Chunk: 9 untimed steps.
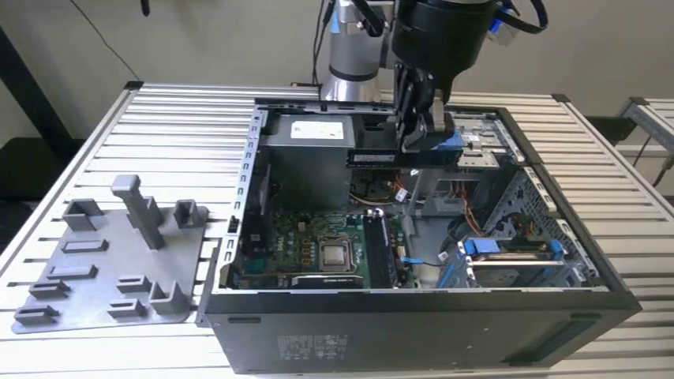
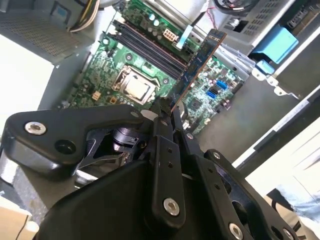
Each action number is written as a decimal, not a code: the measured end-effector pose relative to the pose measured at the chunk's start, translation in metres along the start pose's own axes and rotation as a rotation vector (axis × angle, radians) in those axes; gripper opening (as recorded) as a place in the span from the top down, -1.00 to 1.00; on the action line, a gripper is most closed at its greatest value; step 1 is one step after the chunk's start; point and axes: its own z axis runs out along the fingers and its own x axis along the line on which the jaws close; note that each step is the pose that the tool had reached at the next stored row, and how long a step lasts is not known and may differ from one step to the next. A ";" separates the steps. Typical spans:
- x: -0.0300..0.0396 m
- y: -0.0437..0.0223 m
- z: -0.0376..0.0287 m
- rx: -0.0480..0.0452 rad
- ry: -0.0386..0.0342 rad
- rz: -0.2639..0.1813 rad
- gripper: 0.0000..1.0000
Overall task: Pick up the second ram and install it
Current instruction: 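Pick up the second ram and move it above second insertion slot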
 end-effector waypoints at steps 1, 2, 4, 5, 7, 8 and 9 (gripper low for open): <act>-0.0033 -0.0001 0.0002 0.0000 -0.0001 0.000 0.72; -0.0064 -0.0001 0.0003 0.0000 -0.0001 0.000 0.72; -0.0127 -0.0002 0.0006 0.0000 -0.0001 0.000 0.72; -0.0159 -0.0003 0.0007 0.0000 -0.0001 0.000 0.72; -0.0218 -0.0004 0.0009 0.0000 -0.0002 0.000 0.72; -0.0247 -0.0004 0.0011 0.0000 -0.0002 0.000 0.72; -0.0274 -0.0005 0.0012 0.0000 -0.0003 0.000 0.72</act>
